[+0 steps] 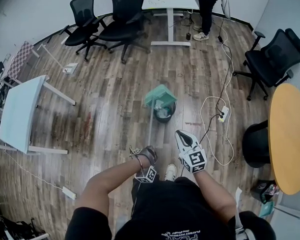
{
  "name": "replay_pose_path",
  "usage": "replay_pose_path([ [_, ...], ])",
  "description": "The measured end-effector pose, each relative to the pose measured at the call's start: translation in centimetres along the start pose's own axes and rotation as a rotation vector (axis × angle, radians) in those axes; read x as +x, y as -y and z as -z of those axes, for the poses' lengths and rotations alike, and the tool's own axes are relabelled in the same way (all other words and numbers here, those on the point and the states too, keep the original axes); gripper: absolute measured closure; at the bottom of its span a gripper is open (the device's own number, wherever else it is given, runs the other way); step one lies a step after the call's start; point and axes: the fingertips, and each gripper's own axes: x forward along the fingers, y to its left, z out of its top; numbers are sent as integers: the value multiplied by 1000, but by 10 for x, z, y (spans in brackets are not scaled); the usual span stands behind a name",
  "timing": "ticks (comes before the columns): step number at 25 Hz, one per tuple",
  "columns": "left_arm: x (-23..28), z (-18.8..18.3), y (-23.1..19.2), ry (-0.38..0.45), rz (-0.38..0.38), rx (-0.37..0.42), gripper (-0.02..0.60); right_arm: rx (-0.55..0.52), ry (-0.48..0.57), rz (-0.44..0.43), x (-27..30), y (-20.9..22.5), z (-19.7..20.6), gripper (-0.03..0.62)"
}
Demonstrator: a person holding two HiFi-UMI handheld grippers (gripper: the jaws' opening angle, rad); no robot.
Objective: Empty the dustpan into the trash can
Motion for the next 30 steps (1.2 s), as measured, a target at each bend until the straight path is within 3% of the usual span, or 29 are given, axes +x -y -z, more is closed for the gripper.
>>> replay_pose_path([
  [4,1,5,5,-7,4,9,431,-5,7,1,-1,-1,-2,571],
  [9,-9,2,14,-39,52,101,430,-2,20,-4,-6,-2,-6,569],
  [14,-1,-4,12,-81,68,127,426,8,16,-11,-8,-6,-2,569],
  [18,-6,-7,8,-73,73,100,428,9,19,-12,-11,-7,-2,570],
  [22,-2,-2,14,-87,82,137,428,13,21,-11,-13,-8,-1,570],
  [26,-4,-3,11,-75,70,102,428,15,28,-11,-17,-7,-1,571],
  [30,-10,-8,3,-22,66,-13,428,13,34,-7,-19,-4,-3,569],
])
